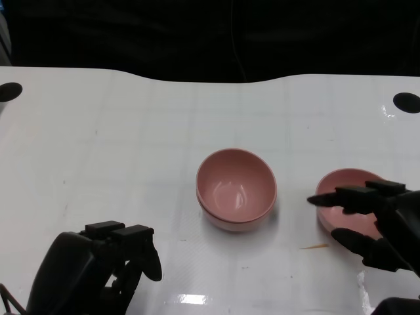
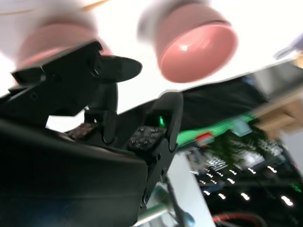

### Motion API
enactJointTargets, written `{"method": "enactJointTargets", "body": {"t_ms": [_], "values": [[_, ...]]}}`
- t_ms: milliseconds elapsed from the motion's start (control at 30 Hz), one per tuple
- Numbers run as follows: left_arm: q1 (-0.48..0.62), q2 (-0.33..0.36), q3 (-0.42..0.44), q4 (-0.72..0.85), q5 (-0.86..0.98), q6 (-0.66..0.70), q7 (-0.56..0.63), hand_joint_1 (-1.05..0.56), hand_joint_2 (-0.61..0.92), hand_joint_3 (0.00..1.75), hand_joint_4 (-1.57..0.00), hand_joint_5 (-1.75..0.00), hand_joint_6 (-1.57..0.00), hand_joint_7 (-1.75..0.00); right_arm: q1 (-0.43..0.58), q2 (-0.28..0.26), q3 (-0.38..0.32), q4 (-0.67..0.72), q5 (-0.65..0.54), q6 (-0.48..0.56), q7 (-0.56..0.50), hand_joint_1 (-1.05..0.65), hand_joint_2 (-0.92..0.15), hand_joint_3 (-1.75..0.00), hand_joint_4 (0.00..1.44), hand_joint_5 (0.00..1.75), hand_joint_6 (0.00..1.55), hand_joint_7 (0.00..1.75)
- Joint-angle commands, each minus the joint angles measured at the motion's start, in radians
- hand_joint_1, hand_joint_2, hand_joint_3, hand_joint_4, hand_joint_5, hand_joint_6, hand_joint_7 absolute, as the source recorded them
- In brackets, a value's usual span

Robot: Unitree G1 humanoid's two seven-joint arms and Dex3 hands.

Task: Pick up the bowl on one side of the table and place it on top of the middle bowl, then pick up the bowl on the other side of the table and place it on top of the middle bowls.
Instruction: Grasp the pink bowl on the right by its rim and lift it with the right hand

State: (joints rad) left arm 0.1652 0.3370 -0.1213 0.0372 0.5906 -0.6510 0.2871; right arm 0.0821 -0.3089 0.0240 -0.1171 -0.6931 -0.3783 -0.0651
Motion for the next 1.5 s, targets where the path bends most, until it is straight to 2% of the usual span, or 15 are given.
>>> {"method": "enactJointTargets", "body": {"t_ms": [33,167,333,467,800,967,1067,1167,1200,1233,1267,1300,1367,1400,1500], "values": [[-0.008,0.01,0.011,0.017,-0.001,-0.015,0.009,-0.13,0.27,1.47,-0.85,-1.75,-0.8,-1.49,0.031,-0.027,-0.008,-0.139,-0.098,0.159,0.092,-0.42,-0.85,-0.01,0.38,0.58,0.47,0.0],[-0.011,0.013,0.013,0.022,0.001,-0.021,0.007,-0.13,0.28,1.46,-0.84,-1.74,-0.8,-1.48,0.04,-0.046,0.012,-0.255,-0.211,0.31,0.221,-0.51,-0.85,0.0,0.37,0.34,0.41,0.0],[-0.014,0.013,0.013,0.023,0.011,-0.023,0.01,-0.12,0.29,1.45,-0.85,-1.72,-0.81,-1.46,0.032,-0.064,0.042,-0.302,-0.28,0.416,0.343,-0.56,-0.84,0.0,0.35,0.25,0.38,0.0],[-0.016,0.013,0.011,0.023,0.005,-0.018,-0.004,-0.12,0.31,1.43,-0.85,-1.71,-0.8,-1.45,-0.003,-0.07,0.082,-0.267,-0.302,0.458,0.397,-0.55,-0.84,0.0,0.35,0.22,0.38,0.0],[-0.024,0.012,0.002,0.023,0.005,-0.006,-0.019,-0.12,0.31,1.43,-0.84,-1.72,-0.8,-1.46,-0.115,-0.079,0.188,-0.102,-0.353,0.53,0.442,-0.48,-0.84,0.0,0.45,0.13,0.41,0.01],[-0.024,0.011,0.001,0.018,0.004,0.0,-0.028,-0.11,0.3,1.44,-0.84,-1.73,-0.8,-1.46,-0.157,-0.083,0.228,-0.027,-0.359,0.548,0.422,-0.41,-0.84,0.0,0.47,0.09,0.43,0.01],[-0.023,0.014,0.001,0.016,-0.002,-0.007,-0.032,-0.1,0.29,1.44,-0.84,-1.72,-0.81,-1.45,-0.211,-0.077,0.27,0.09,-0.387,0.556,0.376,-0.37,-0.86,-0.01,0.51,0.09,0.48,0.02],[-0.022,0.015,0.002,0.013,-0.004,-0.009,-0.035,-0.1,0.29,1.43,-0.84,-1.71,-0.81,-1.44,-0.236,-0.082,0.296,0.137,-0.396,0.567,0.357,-0.36,-0.89,-0.01,0.56,0.09,0.5,0.03],[-0.021,0.017,0.004,0.011,-0.004,-0.01,-0.036,-0.1,0.29,1.43,-0.85,-1.7,-0.81,-1.44,-0.245,-0.082,0.306,0.167,-0.395,0.565,0.346,-0.35,-0.89,-0.03,0.64,0.13,0.54,0.05],[-0.019,0.018,0.005,0.01,-0.006,-0.011,-0.038,-0.1,0.29,1.44,-0.85,-1.7,-0.81,-1.44,-0.252,-0.084,0.313,0.193,-0.391,0.562,0.337,-0.32,-0.91,-0.06,0.79,0.24,0.62,0.06],[-0.018,0.019,0.006,0.008,-0.007,-0.011,-0.04,-0.1,0.29,1.44,-0.85,-1.7,-0.81,-1.44,-0.258,-0.087,0.318,0.216,-0.385,0.555,0.323,-0.3,-0.91,-0.08,0.82,0.51,0.67,0.04],[-0.017,0.02,0.006,0.006,-0.008,-0.01,-0.042,-0.1,0.29,1.45,-0.85,-1.7,-0.82,-1.44,-0.262,-0.089,0.321,0.235,-0.378,0.546,0.304,-0.27,-0.92,-0.09,0.8,0.91,0.71,0.02],[-0.017,0.02,0.006,0.006,-0.01,-0.009,-0.045,-0.1,0.29,1.45,-0.85,-1.7,-0.82,-1.43,-0.265,-0.095,0.319,0.27,-0.36,0.505,0.215,-0.23,-0.92,-0.07,0.82,1.28,0.78,0.03],[-0.017,0.02,0.006,0.006,-0.011,-0.009,-0.047,-0.1,0.28,1.46,-0.86,-1.7,-0.82,-1.44,-0.267,-0.099,0.317,0.287,-0.347,0.482,0.17,-0.21,-0.92,-0.05,0.84,1.45,0.93,0.07],[-0.017,0.019,0.006,0.001,-0.013,-0.004,-0.056,-0.1,0.28,1.47,-0.85,-1.71,-0.81,-1.44,-0.277,-0.112,0.312,0.333,-0.303,0.413,0.066,-0.17,-0.92,-0.05,0.84,1.62,1.15,0.13]]}}
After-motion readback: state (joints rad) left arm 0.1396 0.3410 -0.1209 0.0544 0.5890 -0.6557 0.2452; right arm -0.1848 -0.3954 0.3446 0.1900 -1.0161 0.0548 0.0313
